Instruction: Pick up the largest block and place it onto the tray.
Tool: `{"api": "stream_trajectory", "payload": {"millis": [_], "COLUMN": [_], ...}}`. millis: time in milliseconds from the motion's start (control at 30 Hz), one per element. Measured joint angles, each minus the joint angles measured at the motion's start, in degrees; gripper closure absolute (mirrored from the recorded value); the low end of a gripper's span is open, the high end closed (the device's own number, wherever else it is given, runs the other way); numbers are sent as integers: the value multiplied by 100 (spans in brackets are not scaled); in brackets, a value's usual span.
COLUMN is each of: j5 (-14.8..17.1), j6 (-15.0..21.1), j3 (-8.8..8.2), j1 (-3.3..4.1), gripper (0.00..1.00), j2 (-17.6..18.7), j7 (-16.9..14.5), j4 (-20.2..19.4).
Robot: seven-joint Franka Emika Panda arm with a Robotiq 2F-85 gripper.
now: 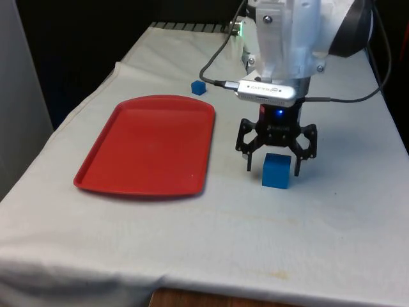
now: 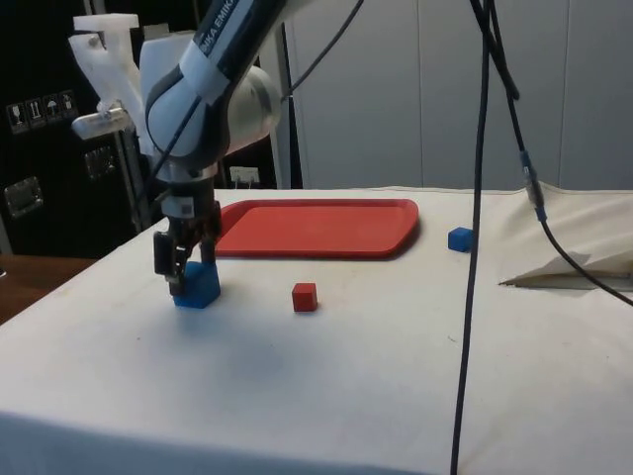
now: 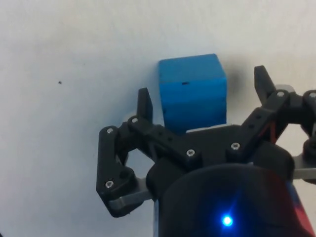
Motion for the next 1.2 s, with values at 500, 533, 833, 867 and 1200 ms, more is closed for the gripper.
{"api": "stream_trajectory", "payload": {"millis": [500,533,833,867,1200], "j5": [57,57,57,52,23], "j6": [63,63,11,-29,-298], "j3": [0,0,-52,-63,-212], "j1": [-17,-17,-17,-17,-17], "gripper": [95,95,95,95,95], "j2": [52,52,-74,-120,-470], "j7": [-34,-34,-34,-34,-29], "j4": [6,6,29,23,-6]}}
